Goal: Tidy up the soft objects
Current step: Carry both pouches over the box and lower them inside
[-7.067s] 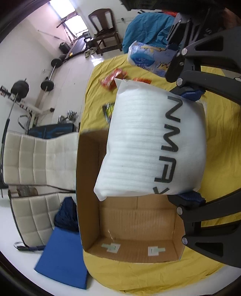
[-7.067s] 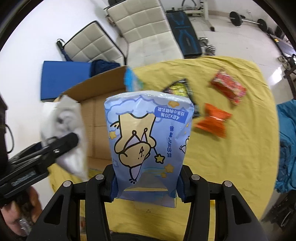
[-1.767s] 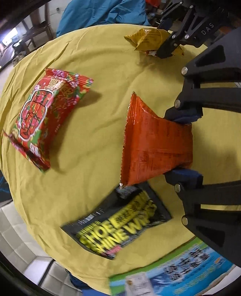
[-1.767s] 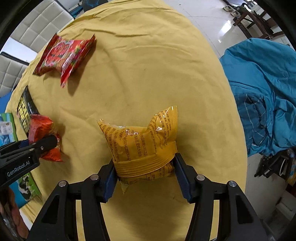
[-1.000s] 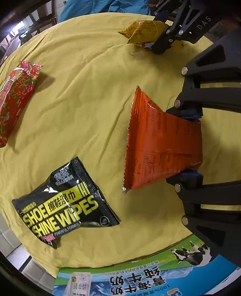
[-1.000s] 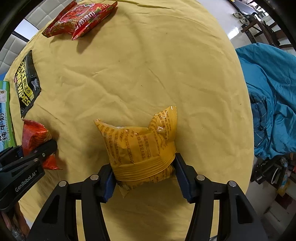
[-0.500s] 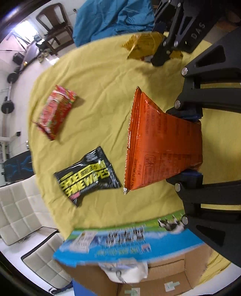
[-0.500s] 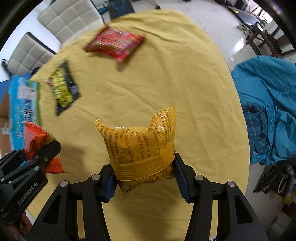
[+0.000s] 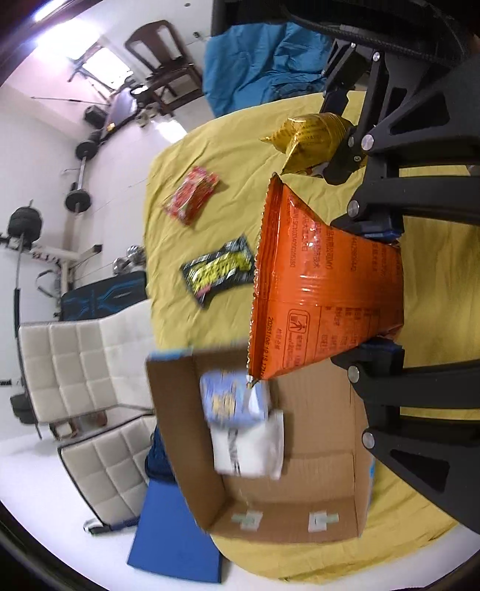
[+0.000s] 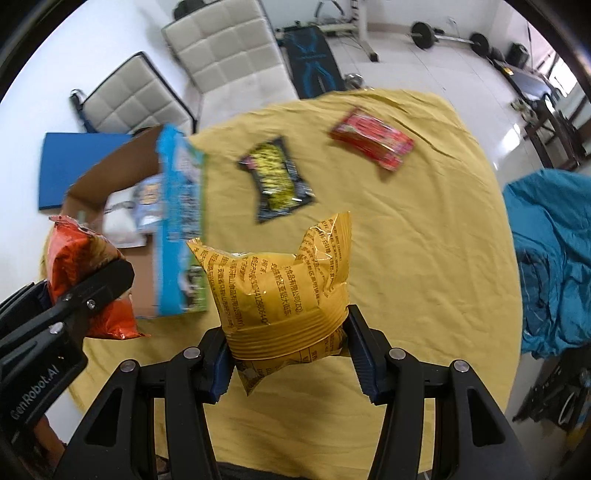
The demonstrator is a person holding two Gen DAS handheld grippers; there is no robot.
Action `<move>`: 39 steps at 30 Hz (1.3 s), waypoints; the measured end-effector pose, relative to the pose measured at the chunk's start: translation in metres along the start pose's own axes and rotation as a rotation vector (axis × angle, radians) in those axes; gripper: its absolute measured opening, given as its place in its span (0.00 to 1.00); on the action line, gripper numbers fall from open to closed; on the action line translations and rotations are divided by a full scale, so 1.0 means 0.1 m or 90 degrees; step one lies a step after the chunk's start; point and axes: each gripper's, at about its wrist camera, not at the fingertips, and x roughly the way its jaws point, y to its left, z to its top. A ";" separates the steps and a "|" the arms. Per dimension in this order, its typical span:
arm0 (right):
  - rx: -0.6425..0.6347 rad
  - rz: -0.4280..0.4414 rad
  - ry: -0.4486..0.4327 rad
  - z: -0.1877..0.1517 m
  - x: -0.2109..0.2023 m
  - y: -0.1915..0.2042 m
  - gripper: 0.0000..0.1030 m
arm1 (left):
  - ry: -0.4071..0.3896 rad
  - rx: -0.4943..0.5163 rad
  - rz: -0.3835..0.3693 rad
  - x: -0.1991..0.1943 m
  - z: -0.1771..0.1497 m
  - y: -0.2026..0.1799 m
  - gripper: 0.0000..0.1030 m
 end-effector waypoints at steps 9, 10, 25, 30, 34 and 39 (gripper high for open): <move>-0.056 0.038 -0.009 0.05 -0.02 1.13 0.55 | -0.030 -0.060 0.014 -0.33 -0.04 1.09 0.34; -0.061 0.039 -0.007 0.07 0.00 1.24 0.55 | -0.028 -0.064 0.015 -0.33 -0.05 1.18 0.34; -0.053 0.001 0.128 0.44 1.47 2.15 0.55 | 0.104 -0.156 0.056 0.70 0.12 2.80 0.34; -0.052 -0.034 0.170 0.48 1.88 2.21 0.55 | 0.154 -0.168 0.052 1.18 0.24 3.09 0.34; -0.044 -0.052 0.190 0.52 2.08 2.21 0.55 | 0.182 -0.168 0.051 1.49 0.37 3.20 0.34; -0.043 -0.069 0.206 0.55 2.24 2.20 0.56 | 0.205 -0.146 0.056 1.73 0.49 3.20 0.34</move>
